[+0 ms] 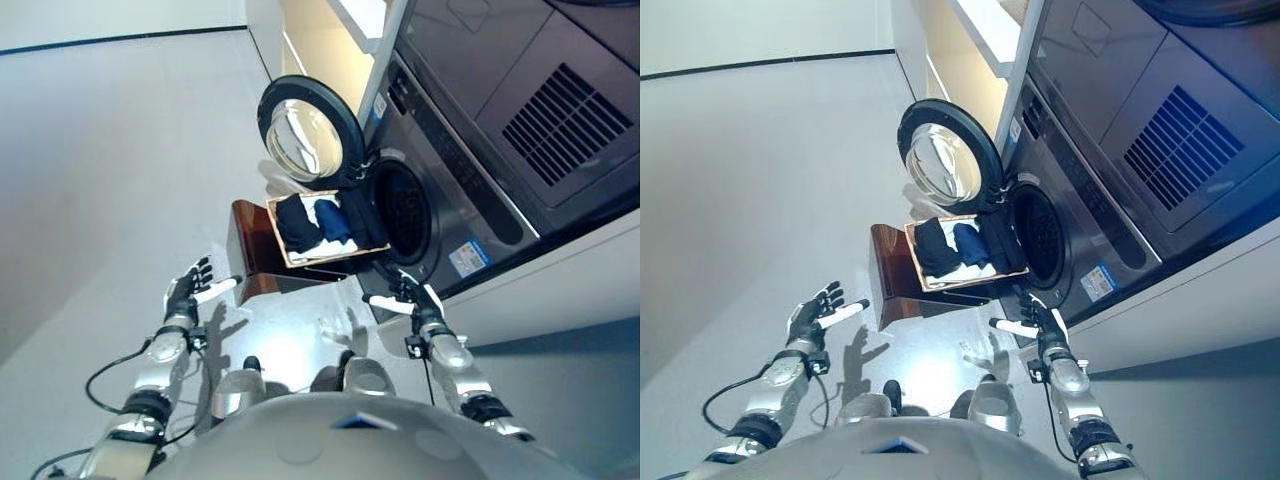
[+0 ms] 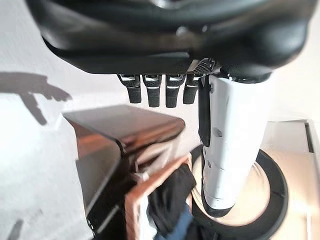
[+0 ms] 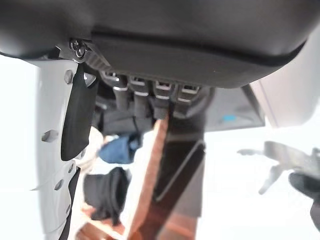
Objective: Pick up the clothes and place them into the washing machine
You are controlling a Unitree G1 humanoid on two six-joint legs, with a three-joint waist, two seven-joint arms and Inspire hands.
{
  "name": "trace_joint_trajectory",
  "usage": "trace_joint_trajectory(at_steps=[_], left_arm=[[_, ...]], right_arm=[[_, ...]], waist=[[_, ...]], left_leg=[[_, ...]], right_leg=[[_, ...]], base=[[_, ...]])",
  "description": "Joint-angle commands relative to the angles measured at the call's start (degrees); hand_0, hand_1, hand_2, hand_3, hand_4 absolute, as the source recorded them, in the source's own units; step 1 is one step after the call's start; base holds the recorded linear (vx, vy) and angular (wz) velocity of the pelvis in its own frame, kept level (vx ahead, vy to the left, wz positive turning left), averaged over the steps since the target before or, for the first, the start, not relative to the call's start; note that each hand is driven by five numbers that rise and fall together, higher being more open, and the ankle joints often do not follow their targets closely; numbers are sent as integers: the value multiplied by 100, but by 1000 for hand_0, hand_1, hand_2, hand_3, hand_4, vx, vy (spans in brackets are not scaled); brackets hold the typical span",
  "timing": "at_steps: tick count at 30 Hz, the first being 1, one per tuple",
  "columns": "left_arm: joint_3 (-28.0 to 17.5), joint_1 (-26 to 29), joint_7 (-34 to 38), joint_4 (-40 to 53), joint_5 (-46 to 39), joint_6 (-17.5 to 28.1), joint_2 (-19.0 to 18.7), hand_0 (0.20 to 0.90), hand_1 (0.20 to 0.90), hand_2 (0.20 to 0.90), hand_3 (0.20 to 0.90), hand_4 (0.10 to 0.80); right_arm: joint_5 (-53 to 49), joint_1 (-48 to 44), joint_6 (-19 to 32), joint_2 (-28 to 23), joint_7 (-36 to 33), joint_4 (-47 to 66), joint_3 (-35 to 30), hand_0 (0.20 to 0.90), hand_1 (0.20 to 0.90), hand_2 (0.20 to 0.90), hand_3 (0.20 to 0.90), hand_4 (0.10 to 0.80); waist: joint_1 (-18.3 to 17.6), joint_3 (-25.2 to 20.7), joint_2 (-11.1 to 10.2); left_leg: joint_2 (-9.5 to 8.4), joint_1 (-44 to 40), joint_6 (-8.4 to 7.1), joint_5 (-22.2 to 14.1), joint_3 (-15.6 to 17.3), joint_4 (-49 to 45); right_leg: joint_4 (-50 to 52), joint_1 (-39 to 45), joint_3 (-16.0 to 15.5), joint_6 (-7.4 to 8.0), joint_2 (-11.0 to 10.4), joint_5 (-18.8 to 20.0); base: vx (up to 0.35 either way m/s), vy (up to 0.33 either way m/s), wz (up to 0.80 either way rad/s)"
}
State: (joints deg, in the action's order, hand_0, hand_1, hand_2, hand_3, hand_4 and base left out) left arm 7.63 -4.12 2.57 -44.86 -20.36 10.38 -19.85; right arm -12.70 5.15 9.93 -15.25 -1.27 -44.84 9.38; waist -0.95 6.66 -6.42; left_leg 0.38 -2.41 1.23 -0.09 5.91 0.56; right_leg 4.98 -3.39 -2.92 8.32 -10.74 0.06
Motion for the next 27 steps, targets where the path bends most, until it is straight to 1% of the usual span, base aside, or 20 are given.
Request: trace_joint_trajectory(at_steps=[1,4,6,8,9,10,11,12,13,15,16,17,19,22,23,24,25,26,27], left_arm=[[-27,439,17,531,-20,444,54,900,900,900,900,800],[-20,391,44,513,-61,431,89,900,900,900,900,800],[0,362,65,512,-66,399,109,900,900,900,900,800],[11,340,61,492,-73,388,126,900,900,900,900,800],[28,360,59,422,-78,377,142,900,900,900,900,800],[49,341,72,391,-53,362,158,900,900,900,900,800],[39,327,71,382,-82,373,176,900,900,900,900,800],[61,327,65,338,-145,372,208,900,900,900,900,800],[72,369,63,312,-209,365,239,900,900,900,900,800],[165,452,54,243,-257,381,336,900,900,900,900,800],[166,454,54,240,-257,383,339,900,900,900,900,800],[219,561,61,139,-285,372,370,900,900,900,900,800],[295,653,87,111,-341,386,410,900,900,900,900,800],[348,693,102,120,-339,375,431,900,900,900,900,800],[349,693,102,120,-339,375,431,900,900,900,900,800],[380,721,102,139,-349,359,437,900,900,900,900,800],[411,757,101,179,-369,350,435,900,900,900,900,800],[465,815,85,154,-374,328,437,900,900,900,900,800],[495,834,80,160,-386,323,435,900,900,900,900,800]], right_arm=[[-226,-359,361,-343,-120,384,-133,900,900,900,900,800],[-201,-313,331,-350,-133,432,-159,900,900,900,900,800],[-198,-270,316,-354,-105,475,-151,900,900,900,900,800],[-181,-252,311,-384,-94,529,-135,900,900,900,900,800],[-184,-256,321,-393,-75,517,-127,900,900,900,900,800],[-185,-256,333,-397,-69,499,-111,900,900,900,900,800],[-189,-286,348,-409,-66,451,-65,900,900,900,900,800],[-182,-282,366,-417,-84,446,-53,900,900,900,900,800],[-206,-314,381,-448,-99,452,-40,900,900,900,900,800],[-207,-329,416,-528,-157,481,-84,900,900,900,900,800],[-207,-329,417,-531,-157,480,-85,900,900,900,900,800],[-259,-342,444,-592,-180,501,-108,900,900,900,900,800],[-231,-374,458,-659,-208,452,-72,900,900,900,900,800],[-224,-343,452,-697,-203,467,-71,900,900,900,900,800],[-224,-342,452,-698,-203,468,-71,900,900,900,900,800],[-274,-290,469,-708,-199,479,-76,900,900,900,900,800],[-298,-275,480,-715,-218,451,-86,900,900,900,900,800],[-326,-242,490,-715,-225,417,-100,900,900,900,900,800],[-344,-212,487,-721,-247,417,-128,900,900,900,900,800]], waist=[[-119,68,201],[-177,70,155],[-195,41,118],[-201,32,114],[-194,6,140],[-184,-43,140],[-213,-71,134],[-194,-125,155],[-203,-168,165],[-265,-278,241],[-275,-283,247],[-324,-316,315],[-354,-317,376],[-372,-336,460],[-373,-337,463],[-379,-289,438],[-383,-237,392],[-378,-171,340],[-376,-109,316]], left_leg=[[-436,-701,190,-936,-9,-167],[-412,-902,133,-1005,-91,-50],[-385,-1019,115,-1056,-165,3],[-334,-1108,106,-1089,-222,23],[-245,-1122,66,-1125,-249,-3],[-207,-1093,44,-1167,-276,-47],[-151,-1145,20,-1168,-274,-53],[-58,-1133,-63,-1127,-315,-83],[19,-1113,-119,-1071,-333,-107],[195,-1087,-243,-974,-357,-202],[200,-1077,-246,-978,-368,-207],[328,-1039,-341,-894,-324,-312],[417,-999,-435,-809,-321,-432],[556,-935,-582,-548,-324,-826],[559,-928,-584,-555,-326,-838],[621,-631,-642,-232,-327,-1536],[656,-406,-649,-41,-344,-2004],[685,-197,-643,102,-341,-2467],[677,-54,-628,154,-333,-2759]], right_leg=[[-588,-1008,227,243,-131,1363],[-741,-1031,248,309,-55,1555],[-612,-1006,274,295,42,1593],[-366,-1026,174,206,196,1465],[-180,-1017,63,106,315,1142],[-136,-976,-9,38,380,976],[-194,-905,86,15,524,1042],[-195,-811,46,-44,593,901],[-228,-762,7,-75,680,900],[-298,-681,-150,-118,789,827],[-299,-683,-162,-120,790,825],[-302,-643,-279,-178,844,702],[-268,-606,-347,-248,896,593],[-176,-524,-327,-422,1077,380],[-174,-526,-330,-424,1079,379],[-132,-383,-277,-576,1159,240],[-147,-254,-241,-653,1180,196],[-146,-129,-216,-745,1207,126],[-137,-36,-204,-794,1226,76]], base=[[174,-53,-6],[203,-77,-4],[227,-122,11],[205,-141,-11],[194,-177,-21],[235,-221,3],[232,-218,34],[230,-227,51],[210,-214,42],[178,-162,31],[168,-158,27],[152,-159,24],[159,-187,29],[120,-156,28],[106,-190,6],[99,-222,5],[134,-303,15],[89,-215,39],[72,-189,53]])
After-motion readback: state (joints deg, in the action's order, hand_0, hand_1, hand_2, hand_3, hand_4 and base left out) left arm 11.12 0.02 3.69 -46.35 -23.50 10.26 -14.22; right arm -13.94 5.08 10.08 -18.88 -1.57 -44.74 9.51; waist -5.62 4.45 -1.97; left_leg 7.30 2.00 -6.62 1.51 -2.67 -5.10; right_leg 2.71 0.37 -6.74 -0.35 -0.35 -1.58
